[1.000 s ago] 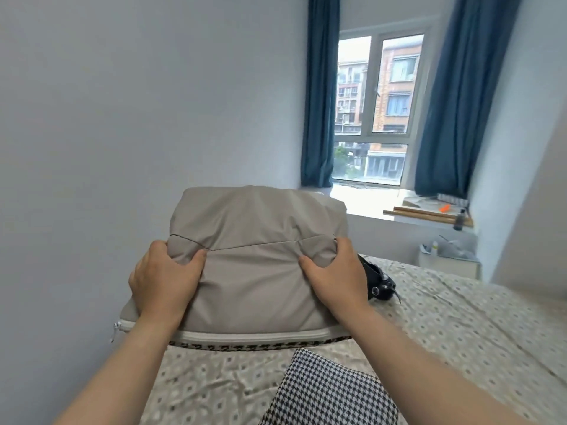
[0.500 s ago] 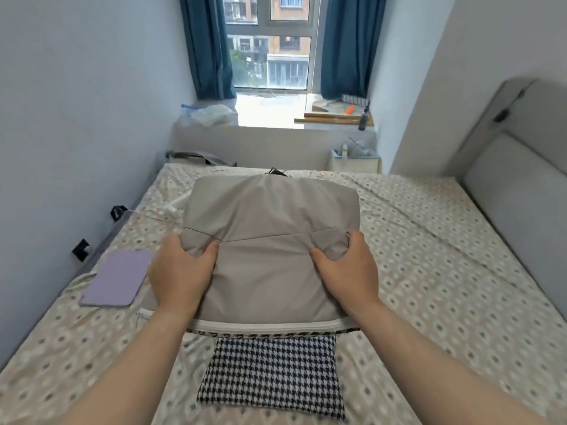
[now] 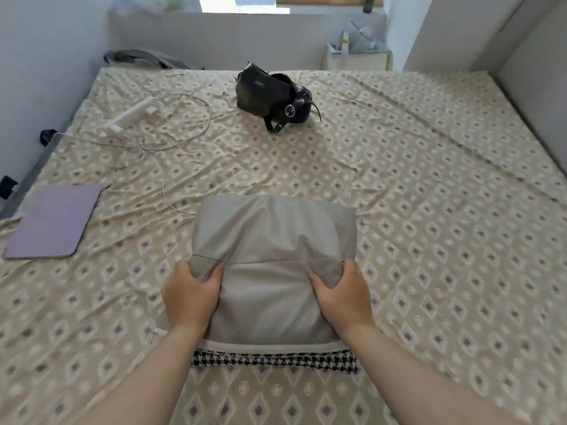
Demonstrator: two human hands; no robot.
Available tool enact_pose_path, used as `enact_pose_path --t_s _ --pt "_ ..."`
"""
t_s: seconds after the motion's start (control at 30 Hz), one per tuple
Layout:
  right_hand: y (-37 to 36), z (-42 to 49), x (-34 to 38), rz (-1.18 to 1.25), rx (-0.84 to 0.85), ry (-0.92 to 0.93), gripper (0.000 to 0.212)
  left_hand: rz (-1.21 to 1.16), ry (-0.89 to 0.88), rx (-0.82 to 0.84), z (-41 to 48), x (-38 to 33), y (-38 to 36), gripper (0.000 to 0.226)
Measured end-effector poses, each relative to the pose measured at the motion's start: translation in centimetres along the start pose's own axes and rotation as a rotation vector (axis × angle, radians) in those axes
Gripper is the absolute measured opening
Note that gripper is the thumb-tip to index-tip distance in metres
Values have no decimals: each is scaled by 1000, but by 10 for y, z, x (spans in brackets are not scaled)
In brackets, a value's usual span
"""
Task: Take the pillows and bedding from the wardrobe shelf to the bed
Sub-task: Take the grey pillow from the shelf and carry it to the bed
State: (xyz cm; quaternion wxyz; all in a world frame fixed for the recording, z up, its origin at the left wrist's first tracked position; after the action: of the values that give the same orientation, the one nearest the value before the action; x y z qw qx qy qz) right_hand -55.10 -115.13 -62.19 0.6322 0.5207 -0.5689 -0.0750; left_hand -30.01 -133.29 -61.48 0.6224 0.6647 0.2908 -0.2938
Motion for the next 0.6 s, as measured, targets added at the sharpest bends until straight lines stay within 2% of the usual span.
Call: enact_pose_path --t_s 0.1,0.27,0.43,0.6 --pt "-33 7 -24 -62 51 -29 51 41 27 43 6 32 -25 46" --pt "-66 3 -48 -144 88 -133 72 258 102 71 13 75 -42 66" --pt "-69 -3 -56 -204 113 -232 86 382 157 135 10 81 -50 86" --pt "-45 -8 -41 -234 147 -286 90 400 170 204 14 69 -29 86"
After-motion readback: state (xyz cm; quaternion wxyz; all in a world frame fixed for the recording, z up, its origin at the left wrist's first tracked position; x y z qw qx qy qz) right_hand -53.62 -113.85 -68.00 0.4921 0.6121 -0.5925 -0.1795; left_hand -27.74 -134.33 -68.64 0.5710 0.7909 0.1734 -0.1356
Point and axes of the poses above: each hand's wrist, its own z-axis towards the middle knuckle, its own y-axis out of the back of the hand, x = y × z, the point moved 6 cm from there along z, towards the middle knuckle, and after that the axes turned 7 degrees about -z, right-handed, at the moved point
